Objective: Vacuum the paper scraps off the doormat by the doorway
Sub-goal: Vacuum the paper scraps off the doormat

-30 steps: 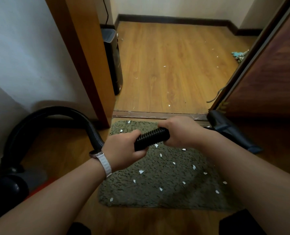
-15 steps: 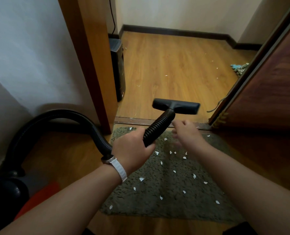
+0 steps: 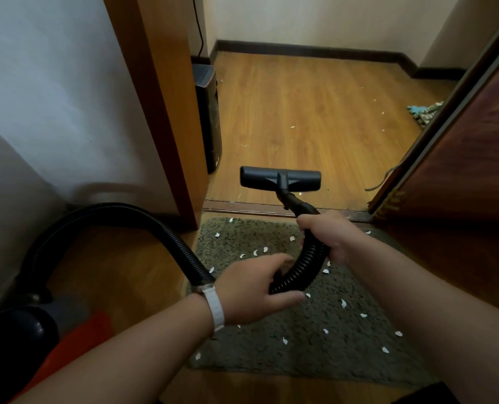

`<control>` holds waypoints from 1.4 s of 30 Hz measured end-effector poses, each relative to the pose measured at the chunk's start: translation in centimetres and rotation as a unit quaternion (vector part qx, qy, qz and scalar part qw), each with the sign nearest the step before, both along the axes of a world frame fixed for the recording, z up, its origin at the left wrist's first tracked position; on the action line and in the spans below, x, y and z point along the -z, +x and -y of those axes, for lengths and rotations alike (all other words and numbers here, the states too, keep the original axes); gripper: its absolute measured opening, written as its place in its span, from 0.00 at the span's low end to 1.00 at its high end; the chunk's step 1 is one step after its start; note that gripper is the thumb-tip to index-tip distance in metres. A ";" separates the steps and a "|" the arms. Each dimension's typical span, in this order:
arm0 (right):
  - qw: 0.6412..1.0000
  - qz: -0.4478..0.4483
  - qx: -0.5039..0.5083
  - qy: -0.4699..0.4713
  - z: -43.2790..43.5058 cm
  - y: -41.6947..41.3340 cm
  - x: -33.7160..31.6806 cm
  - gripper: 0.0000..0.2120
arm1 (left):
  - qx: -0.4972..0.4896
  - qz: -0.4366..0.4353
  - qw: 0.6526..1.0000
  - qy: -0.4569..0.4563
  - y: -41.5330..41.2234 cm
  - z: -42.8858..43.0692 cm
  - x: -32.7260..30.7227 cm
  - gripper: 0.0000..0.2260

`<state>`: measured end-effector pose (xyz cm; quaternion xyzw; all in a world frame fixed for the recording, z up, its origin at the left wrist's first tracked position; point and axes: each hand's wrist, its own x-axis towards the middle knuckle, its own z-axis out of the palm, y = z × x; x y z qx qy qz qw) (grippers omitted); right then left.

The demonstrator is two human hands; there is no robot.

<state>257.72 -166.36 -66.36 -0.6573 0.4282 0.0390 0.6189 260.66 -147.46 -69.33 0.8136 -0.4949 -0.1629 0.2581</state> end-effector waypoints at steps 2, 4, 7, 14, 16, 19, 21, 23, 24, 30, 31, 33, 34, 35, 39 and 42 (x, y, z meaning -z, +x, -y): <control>0.998 -0.006 -0.043 -0.044 0.0 -0.5 -0.3 0.11 | -0.042 -0.076 0.996 -0.018 1.5 -0.3 -0.5 0.25; 0.990 -0.012 -0.095 -0.107 -0.2 -1.1 -0.7 0.14 | -0.142 -0.138 0.977 -0.082 3.4 -0.3 -0.6 0.19; 0.965 -0.013 -0.166 -0.203 -0.4 -2.1 -1.5 0.13 | -0.299 -0.128 0.936 -0.134 6.5 -0.5 -0.7 0.11; 0.898 -0.034 -0.270 -0.347 -1.0 -4.9 -2.8 0.25 | -0.376 0.107 0.920 -0.026 10.9 -2.5 -1.1 0.35; 0.888 -0.033 -0.284 -0.359 -0.9 -5.5 -3.5 0.25 | -0.391 0.068 0.918 0.002 11.5 -3.2 -0.4 0.41; 0.889 -0.024 -0.297 -0.347 -0.8 -6.2 -4.2 0.22 | -0.402 -0.073 0.913 -0.015 12.1 -3.9 0.8 0.45; 0.891 -0.013 -0.302 -0.339 -0.6 -6.4 -4.5 0.22 | -0.406 -0.189 0.892 -0.055 12.2 -4.2 1.2 0.42; 0.892 -0.001 -0.301 -0.336 -0.3 -6.6 -4.6 0.23 | -0.412 -0.257 0.871 -0.079 12.2 -4.5 1.9 0.32; 0.893 0.004 -0.298 -0.337 -0.2 -6.8 -4.5 0.24 | -0.413 -0.270 0.866 -0.084 12.2 -4.6 2.3 0.27; 0.879 -0.011 -0.285 -0.383 -0.3 -6.8 -2.6 0.25 | -0.412 -0.329 0.843 -0.110 11.6 -3.2 2.2 0.21; 0.890 -0.021 -0.279 -0.359 -0.4 -6.6 -2.3 0.23 | -0.416 -0.333 0.837 -0.123 11.6 -3.1 2.1 0.21; 0.917 -0.048 -0.270 -0.289 -0.7 -6.2 -1.6 0.19 | -0.409 -0.339 0.837 -0.132 11.6 -2.9 2.1 0.21; 0.926 -0.057 -0.266 -0.261 -0.9 -6.0 -1.3 0.18 | -0.402 -0.339 0.840 -0.133 11.4 -2.6 2.1 0.20; 0.928 -0.062 -0.265 -0.253 -1.0 -5.8 -0.8 0.16 | -0.393 -0.337 0.845 -0.134 11.1 -2.2 1.9 0.19; 0.894 -0.079 -0.274 -0.347 -1.7 -5.1 1.5 0.14 | -0.382 -0.371 0.831 -0.161 10.3 -0.6 1.3 0.21; 0.878 -0.091 -0.261 -0.391 -1.9 -4.8 2.6 0.14 | -0.392 -0.391 0.815 -0.174 10.3 -0.5 1.6 0.23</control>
